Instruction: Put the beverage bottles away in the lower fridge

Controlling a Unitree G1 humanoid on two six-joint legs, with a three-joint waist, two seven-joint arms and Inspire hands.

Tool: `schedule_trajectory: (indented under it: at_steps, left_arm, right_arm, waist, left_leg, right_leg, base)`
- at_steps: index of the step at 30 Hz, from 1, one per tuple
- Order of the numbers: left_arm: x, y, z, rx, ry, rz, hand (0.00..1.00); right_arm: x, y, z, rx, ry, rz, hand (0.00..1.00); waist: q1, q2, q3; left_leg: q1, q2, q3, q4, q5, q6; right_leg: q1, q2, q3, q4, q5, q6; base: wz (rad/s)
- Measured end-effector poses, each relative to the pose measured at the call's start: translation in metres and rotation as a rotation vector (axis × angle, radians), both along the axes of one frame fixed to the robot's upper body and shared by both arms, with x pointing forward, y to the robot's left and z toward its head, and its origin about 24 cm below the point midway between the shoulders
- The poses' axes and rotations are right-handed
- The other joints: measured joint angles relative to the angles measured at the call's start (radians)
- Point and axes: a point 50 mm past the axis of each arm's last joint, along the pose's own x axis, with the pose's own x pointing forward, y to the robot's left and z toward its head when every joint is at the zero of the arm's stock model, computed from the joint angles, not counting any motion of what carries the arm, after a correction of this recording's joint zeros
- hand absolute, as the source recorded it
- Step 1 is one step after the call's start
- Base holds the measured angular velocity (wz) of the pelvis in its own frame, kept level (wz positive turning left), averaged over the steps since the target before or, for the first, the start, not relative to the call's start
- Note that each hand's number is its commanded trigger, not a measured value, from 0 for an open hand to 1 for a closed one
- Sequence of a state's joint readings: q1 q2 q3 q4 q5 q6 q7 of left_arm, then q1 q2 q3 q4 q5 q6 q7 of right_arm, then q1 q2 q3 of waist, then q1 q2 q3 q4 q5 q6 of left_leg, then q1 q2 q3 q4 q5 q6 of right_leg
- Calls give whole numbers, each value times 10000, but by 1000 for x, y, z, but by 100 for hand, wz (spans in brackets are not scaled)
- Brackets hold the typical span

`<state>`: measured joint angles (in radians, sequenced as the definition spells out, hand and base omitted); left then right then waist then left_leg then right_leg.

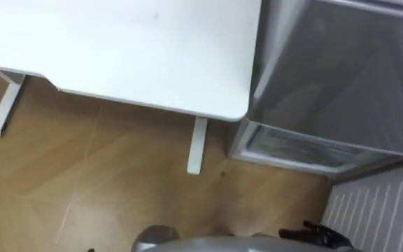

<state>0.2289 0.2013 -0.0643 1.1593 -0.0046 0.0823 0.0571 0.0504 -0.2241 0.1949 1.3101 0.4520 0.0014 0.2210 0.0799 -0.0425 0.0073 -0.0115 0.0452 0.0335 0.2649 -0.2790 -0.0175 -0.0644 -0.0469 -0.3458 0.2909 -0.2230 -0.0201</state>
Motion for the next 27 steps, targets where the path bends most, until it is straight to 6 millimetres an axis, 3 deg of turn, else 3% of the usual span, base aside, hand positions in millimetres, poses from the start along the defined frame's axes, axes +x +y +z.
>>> schedule_trajectory:
  at_steps: [7, 11, 16, 27]
  left_arm:
    - [-4, -1, -1, 380, 501, -201, 0]
    - [-6, 1, 0, 589, 584, 447, 0]
    - [-13, 3, 0, 821, 850, 1017, 0]
    - [-16, 2, 0, 772, 1418, 780, 0]
  right_arm:
    - [-10, 7, -4, -404, 443, -492, 0]
    - [-22, 5, -5, -673, 767, -1110, 0]
    - [-36, 5, -6, -636, 1126, -1978, 0]
    - [-44, 7, -7, -386, 1730, -2460, 0]
  waist:
    - [-243, 19, 32]
    - [-283, 63, -4]
    - [-406, 135, -2]
    - [-532, 170, 0]
  left_leg:
    - [760, 7, 201, -374, 1, 0]
    - [965, -12, 269, -499, 1, 2]
    - [1259, -9, 385, -578, 3, 5]
    - [1593, 99, 644, -619, 3, 6]
  right_leg:
    - [849, 167, 211, -745, 128, 196]
    - [1014, 206, 401, -862, 172, 248]
    - [1219, 225, 514, -886, 200, 254]
    - [1320, 339, 966, -869, 325, 151]
  base:
    - [-5]
    - [-7]
    - [-8]
    - [-9]
